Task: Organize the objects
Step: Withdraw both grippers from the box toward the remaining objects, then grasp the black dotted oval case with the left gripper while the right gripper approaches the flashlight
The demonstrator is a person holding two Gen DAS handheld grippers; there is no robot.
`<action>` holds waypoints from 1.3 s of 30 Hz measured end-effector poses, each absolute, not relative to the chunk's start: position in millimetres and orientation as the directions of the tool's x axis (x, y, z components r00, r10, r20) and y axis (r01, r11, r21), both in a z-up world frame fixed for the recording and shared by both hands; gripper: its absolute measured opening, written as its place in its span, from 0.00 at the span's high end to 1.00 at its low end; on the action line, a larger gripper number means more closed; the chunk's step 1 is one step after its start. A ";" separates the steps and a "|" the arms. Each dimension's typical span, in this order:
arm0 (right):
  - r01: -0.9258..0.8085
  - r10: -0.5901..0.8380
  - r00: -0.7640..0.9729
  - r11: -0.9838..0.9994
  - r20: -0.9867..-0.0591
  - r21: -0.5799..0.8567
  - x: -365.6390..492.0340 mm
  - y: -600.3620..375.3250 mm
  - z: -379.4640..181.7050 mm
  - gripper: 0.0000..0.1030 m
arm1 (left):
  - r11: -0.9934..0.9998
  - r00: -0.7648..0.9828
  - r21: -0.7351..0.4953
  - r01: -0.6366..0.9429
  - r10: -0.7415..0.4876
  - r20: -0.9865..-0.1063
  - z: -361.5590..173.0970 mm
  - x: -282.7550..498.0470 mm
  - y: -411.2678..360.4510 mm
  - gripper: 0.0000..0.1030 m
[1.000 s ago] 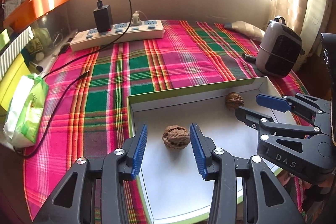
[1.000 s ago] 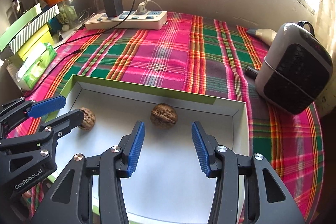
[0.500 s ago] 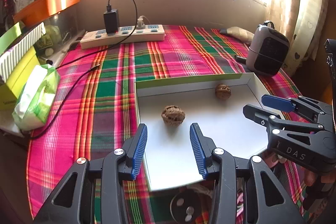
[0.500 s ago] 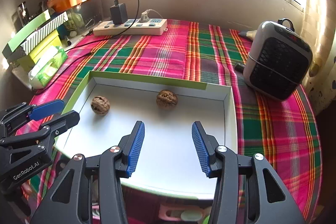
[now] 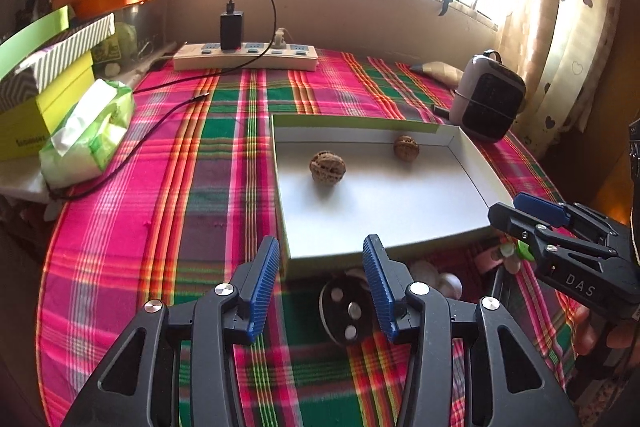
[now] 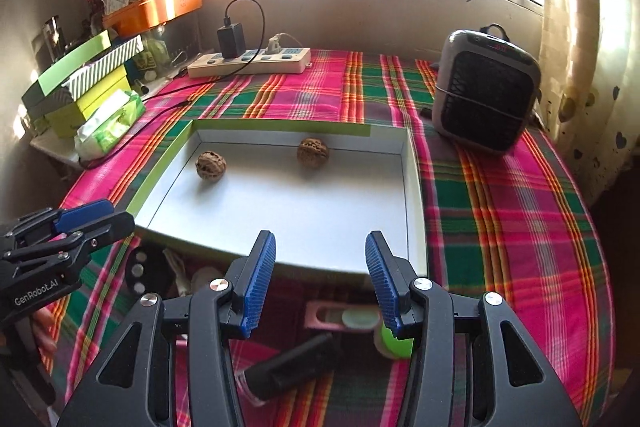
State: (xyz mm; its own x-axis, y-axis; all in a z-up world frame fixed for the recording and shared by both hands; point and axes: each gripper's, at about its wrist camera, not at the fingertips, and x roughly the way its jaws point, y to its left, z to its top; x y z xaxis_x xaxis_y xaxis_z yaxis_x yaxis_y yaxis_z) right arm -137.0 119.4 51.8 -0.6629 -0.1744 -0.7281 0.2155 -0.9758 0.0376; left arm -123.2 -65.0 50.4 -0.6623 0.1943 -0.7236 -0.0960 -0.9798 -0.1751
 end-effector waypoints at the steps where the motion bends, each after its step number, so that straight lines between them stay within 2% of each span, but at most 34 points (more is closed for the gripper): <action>1: 0.210 -0.179 -0.665 -0.976 -0.725 0.049 -133.0 121.4 51.5 0.53 | -0.979 -0.658 -0.176 -0.101 0.198 -0.726 48.8 -121.1 -64.7 0.58; 12: 0.194 -0.170 -0.679 -0.980 -0.714 0.049 -93.1 128.9 42.8 0.52 | -0.969 -0.608 -0.208 -0.133 0.245 -0.755 26.1 -109.8 -55.1 0.56; 16: 0.185 -0.171 -0.678 -0.981 -0.715 0.060 -83.4 134.3 39.7 0.47 | -0.969 -0.600 -0.203 -0.141 0.247 -0.761 22.4 -112.0 -51.8 0.56; 30: 0.155 -0.160 -0.650 -0.985 -0.743 0.077 -72.3 137.1 24.2 0.47 | -0.965 -0.584 -0.235 -0.118 0.258 -0.770 13.5 -118.9 -56.9 0.57; 39: 0.139 -0.173 -0.624 -0.984 -0.762 0.110 -75.8 130.3 18.3 0.47 | -0.965 -0.594 -0.246 -0.087 0.249 -0.765 13.4 -117.0 -66.2 0.76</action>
